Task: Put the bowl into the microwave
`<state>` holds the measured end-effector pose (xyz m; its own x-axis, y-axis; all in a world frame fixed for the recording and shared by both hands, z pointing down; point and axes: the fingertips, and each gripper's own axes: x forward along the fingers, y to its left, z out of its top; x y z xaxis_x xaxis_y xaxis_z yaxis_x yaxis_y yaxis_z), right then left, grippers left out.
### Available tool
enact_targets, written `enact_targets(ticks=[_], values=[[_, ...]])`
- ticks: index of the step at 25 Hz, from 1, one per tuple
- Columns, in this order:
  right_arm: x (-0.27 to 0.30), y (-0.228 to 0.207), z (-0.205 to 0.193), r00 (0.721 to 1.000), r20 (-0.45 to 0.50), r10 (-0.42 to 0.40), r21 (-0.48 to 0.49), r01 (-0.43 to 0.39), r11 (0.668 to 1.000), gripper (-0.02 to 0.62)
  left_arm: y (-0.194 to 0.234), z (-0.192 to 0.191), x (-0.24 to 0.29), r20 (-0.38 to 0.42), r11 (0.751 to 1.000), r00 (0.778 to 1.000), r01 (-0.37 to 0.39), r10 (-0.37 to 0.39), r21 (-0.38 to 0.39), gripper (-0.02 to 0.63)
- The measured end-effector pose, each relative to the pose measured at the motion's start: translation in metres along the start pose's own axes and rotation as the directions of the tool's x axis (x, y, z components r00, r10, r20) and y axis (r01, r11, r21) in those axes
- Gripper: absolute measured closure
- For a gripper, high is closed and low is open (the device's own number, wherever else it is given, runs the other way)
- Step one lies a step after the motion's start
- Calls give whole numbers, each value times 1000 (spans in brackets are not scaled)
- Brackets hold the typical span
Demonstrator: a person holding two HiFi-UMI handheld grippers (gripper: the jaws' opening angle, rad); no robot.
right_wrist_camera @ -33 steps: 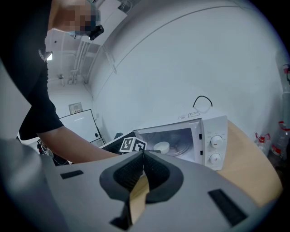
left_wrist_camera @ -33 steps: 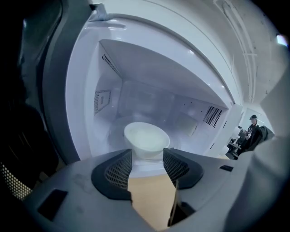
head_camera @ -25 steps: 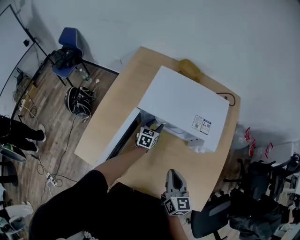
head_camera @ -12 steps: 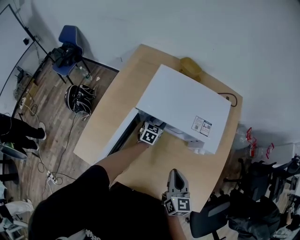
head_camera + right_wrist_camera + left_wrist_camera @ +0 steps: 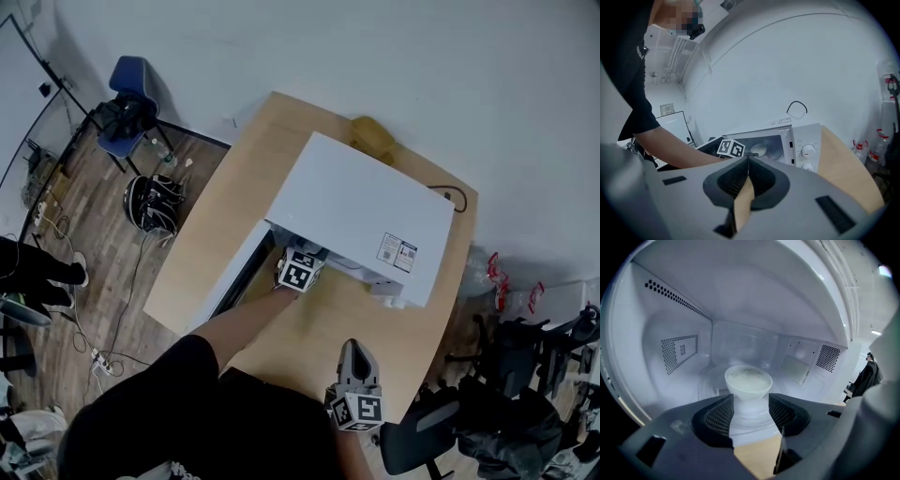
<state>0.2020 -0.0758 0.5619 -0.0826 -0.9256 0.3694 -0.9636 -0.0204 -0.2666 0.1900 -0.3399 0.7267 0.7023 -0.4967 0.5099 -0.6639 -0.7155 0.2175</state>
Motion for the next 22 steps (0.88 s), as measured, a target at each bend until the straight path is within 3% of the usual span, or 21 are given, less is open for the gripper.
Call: enact_targets(ticks=[8,15,18,22], values=[[-9,27,-21,1000,-13,1,-42,-2,999,534,-20,-9,-61,47,999,999,28,-27,-38,390],[-34,49,-19,998,40,-42,-74,45,996,534,-55,-3,-157,134,995,987,91,-87,-26,390],[-56,59,-20,996,62,-69,-87,74,993,535,-66,-5,-213,207,993,974,107,-94,-54,390],[-83,72,-22,990,93,-105,-96,114,989,535,-76,-9,-279,295,995,952,92,-81,-23,390]])
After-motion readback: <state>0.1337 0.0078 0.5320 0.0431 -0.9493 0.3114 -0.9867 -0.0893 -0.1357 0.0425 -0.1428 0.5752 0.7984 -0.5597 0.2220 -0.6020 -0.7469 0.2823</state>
